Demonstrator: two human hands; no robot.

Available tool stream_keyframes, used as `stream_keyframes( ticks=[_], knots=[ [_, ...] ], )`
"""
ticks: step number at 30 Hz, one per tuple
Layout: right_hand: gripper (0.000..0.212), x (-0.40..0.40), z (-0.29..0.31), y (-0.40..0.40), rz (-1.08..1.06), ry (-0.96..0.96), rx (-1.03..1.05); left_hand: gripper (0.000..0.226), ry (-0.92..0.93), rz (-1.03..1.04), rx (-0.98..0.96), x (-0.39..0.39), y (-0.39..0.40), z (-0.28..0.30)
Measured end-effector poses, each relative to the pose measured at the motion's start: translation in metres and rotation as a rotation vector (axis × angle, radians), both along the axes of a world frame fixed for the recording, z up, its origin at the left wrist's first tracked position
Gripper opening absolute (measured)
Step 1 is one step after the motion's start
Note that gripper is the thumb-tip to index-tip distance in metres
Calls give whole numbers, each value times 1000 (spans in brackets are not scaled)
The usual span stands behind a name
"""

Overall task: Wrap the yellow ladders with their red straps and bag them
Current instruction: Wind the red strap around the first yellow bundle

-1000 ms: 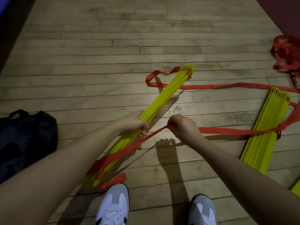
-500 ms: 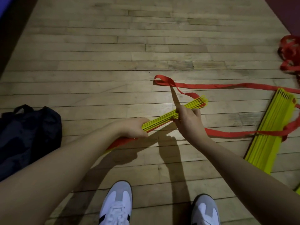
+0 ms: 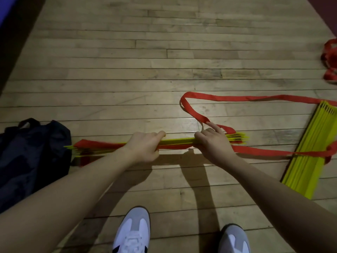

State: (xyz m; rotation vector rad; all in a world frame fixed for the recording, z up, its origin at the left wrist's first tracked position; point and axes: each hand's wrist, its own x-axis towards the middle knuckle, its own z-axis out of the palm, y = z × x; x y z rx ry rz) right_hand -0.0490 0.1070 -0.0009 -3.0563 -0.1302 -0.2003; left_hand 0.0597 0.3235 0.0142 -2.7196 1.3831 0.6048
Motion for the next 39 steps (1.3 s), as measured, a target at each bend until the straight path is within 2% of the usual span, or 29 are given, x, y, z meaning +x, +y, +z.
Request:
stream_keyframes(
  ticks=[4, 6, 9, 11, 16, 20, 24, 30, 31, 35, 39],
  knots=[
    [25, 2, -1, 9, 19, 28, 97, 59, -237, 20, -4, -12, -29, 4],
    [27, 5, 0, 12, 25, 64, 131, 50, -288, 7, 12, -14, -44, 5],
    [24, 7, 0, 8, 27, 131, 172, 27, -195, 25, 78, -9, -51, 5],
    [19, 9, -1, 9, 43, 174, 161, 21, -160, -6, 88, -8, -47, 4],
    [19, 16, 1, 0, 51, 188, 10, 21, -94, 33, 108, -1, -13, -3],
    [23, 16, 4, 0, 90, 212, -4, 25, -70, 35, 158, 6, 9, 1],
    [24, 14, 13, 3, 76, 203, 38, 23, -62, 35, 121, -1, 12, 10],
    [16, -2, 27, 10, 140, 151, 90, 63, -112, -3, 6, -28, -15, 29],
    [15, -3, 27, 14, 147, 161, 95, 62, -102, 22, 5, -33, -25, 27],
    [21, -8, 24, 24, 187, 240, 150, 31, -29, 87, 92, -38, -45, 17],
    [32, -7, 25, 10, 210, 264, 172, 30, -45, 80, 90, -38, -35, 14]
  ],
)
